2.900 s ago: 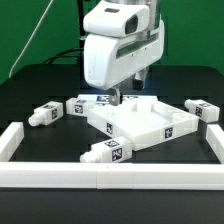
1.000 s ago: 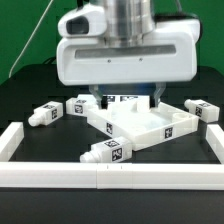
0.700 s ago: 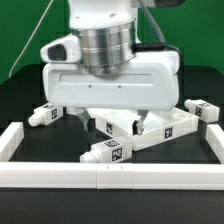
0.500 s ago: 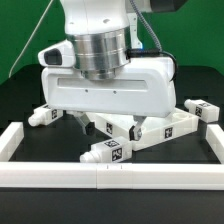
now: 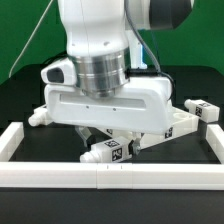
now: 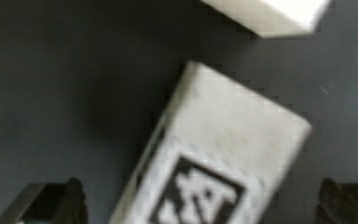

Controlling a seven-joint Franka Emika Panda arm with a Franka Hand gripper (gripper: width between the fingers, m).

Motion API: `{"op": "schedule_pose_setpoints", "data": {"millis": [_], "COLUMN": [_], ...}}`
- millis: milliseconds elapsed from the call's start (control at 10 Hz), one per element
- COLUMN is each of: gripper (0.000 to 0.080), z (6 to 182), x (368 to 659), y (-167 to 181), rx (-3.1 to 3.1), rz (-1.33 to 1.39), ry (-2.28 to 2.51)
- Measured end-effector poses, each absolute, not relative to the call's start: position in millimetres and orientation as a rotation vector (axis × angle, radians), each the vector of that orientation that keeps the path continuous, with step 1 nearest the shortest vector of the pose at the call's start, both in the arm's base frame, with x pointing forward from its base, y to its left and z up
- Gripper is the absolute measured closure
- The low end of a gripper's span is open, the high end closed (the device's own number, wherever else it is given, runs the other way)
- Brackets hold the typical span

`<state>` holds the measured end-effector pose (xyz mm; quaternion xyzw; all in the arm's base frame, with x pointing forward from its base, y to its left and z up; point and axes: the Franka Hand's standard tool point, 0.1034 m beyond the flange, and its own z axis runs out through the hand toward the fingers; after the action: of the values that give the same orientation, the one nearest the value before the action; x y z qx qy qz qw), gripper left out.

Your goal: Assemble one leg

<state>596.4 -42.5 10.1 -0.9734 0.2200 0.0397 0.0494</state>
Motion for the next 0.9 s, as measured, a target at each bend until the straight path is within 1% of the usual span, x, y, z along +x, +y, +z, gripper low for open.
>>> {"op": "schedule_pose_setpoints", "data": {"millis": [100,200,400,600,700,900], "gripper": [0.0150,0.0260,0.0534,0.0534,0.0534,0.0534], "z": [8.7,8.9,8.9,8.7,9.0,10.9], "x": [597,598,598,597,594,575], "y": [-42,-42,-41,-44,-60,-103], "rx": [-2.969,-2.969,-2.970,-2.977,-2.996,-3.033], "rz": [0.102,0.102,0.102,0.098,0.090,0.094], "ry": [0.664,0.663,0.662,0.628,0.540,0.446]}}
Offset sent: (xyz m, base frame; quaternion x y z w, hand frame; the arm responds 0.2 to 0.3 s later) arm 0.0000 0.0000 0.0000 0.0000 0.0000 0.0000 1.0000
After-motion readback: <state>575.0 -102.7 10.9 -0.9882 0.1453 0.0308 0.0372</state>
